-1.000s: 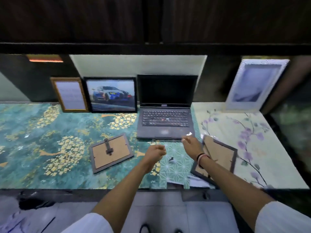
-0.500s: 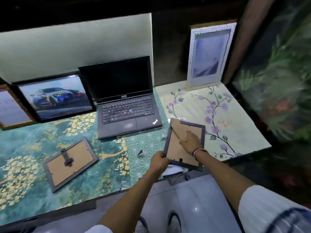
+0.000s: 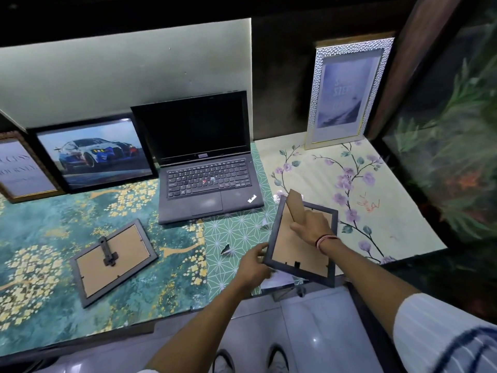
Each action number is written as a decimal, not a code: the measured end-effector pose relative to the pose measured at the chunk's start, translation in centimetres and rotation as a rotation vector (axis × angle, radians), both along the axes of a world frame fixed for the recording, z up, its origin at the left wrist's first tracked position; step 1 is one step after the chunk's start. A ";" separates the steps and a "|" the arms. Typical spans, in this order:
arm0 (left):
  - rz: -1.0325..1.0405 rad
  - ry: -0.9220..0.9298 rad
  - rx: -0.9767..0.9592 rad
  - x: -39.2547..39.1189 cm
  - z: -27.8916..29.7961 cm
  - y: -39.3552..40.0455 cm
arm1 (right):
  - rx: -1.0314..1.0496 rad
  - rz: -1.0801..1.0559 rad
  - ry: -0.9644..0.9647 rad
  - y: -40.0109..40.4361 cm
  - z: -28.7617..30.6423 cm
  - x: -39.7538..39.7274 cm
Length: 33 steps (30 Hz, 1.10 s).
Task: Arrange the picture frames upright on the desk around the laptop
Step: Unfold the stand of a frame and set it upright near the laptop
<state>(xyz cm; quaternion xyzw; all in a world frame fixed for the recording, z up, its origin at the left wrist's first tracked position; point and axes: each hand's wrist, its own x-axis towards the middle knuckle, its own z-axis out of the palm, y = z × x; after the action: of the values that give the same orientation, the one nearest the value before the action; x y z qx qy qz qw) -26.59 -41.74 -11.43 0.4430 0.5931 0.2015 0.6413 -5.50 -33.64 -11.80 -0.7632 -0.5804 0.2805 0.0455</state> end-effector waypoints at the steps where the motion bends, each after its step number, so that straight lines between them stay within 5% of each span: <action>1: -0.038 -0.001 0.018 -0.2 0.2 0.3 | -0.022 0.020 0.007 0.4 0.3 0.5; 6: -0.142 0.051 0.322 -1.1 2.5 3.5 | -0.110 -0.023 0.094 3.0 2.7 2.2; 10: -0.142 0.055 0.482 -0.1 6.1 7.1 | -0.316 -0.172 0.446 4.8 4.3 3.5; 14: -0.188 0.071 0.476 0.5 7.6 10.2 | -0.500 -0.207 0.700 5.7 4.8 5.1; 19: -0.168 0.029 0.484 2.6 9.5 12.5 | -0.478 -0.170 0.835 4.6 6.8 6.1; 22: -0.151 0.019 0.500 3.9 9.9 14.0 | -0.267 -0.453 1.048 4.1 4.7 9.2; 25: -0.127 0.030 0.506 5.1 9.8 15.5 | -0.311 -0.800 1.125 5.3 1.9 12.1; 30: -0.121 0.072 0.457 6.7 8.9 17.5 | -0.327 -0.367 1.387 3.5 4.7 11.2; 33: -0.129 0.101 0.451 7.2 8.2 18.3 | -0.217 -0.454 1.413 2.7 2.8 12.3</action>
<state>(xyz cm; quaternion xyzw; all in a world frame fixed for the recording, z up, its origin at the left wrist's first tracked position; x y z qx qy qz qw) -19.37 -23.44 -3.27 0.6215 0.5348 0.2650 0.5075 6.75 -30.89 -8.97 -0.5026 -0.2104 0.7432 0.3883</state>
